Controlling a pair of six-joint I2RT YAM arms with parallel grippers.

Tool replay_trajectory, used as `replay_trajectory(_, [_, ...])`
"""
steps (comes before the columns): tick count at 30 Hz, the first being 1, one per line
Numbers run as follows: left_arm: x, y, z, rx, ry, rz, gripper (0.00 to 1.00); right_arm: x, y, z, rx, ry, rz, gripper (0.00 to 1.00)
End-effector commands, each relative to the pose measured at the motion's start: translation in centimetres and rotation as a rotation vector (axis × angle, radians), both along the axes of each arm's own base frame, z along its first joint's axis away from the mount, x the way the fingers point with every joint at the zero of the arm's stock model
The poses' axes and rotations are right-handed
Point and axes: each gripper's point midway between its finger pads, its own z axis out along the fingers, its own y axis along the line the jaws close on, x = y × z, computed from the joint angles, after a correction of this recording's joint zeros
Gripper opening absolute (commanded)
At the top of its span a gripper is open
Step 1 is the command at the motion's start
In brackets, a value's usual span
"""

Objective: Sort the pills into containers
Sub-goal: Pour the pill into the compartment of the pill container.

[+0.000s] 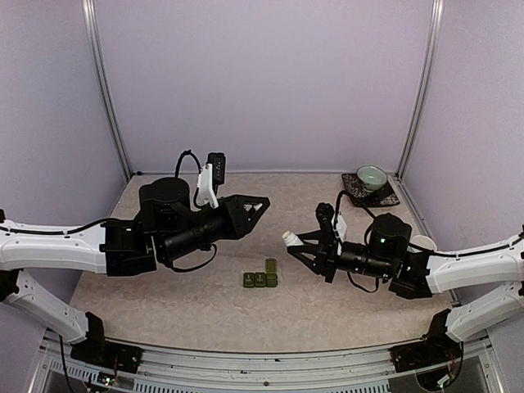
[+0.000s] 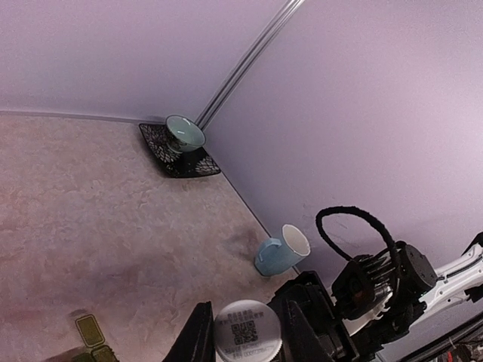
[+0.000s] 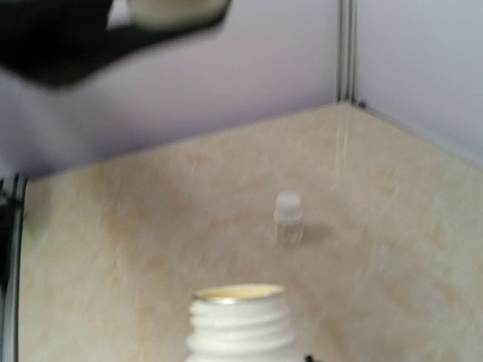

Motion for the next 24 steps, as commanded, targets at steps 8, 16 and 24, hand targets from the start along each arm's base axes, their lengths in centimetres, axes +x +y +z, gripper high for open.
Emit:
replay_trajectory(8, [-1.1, 2.6, -2.9, 0.064, 0.001, -0.008, 0.19, -1.5, 0.1, -6.0, -0.13, 0.058, 0.068, 0.0])
replay_trajectory(16, [-1.4, 3.8, -4.1, 0.095, -0.007, -0.001, 0.18, -1.0, 1.2, -10.0, -0.237, 0.126, 0.085, 0.0])
replay_trajectory(24, [-1.7, 4.8, -4.4, 0.107, -0.026, 0.004, 0.18, 0.3, 2.1, -13.2, -0.351, 0.17, 0.089, 0.0])
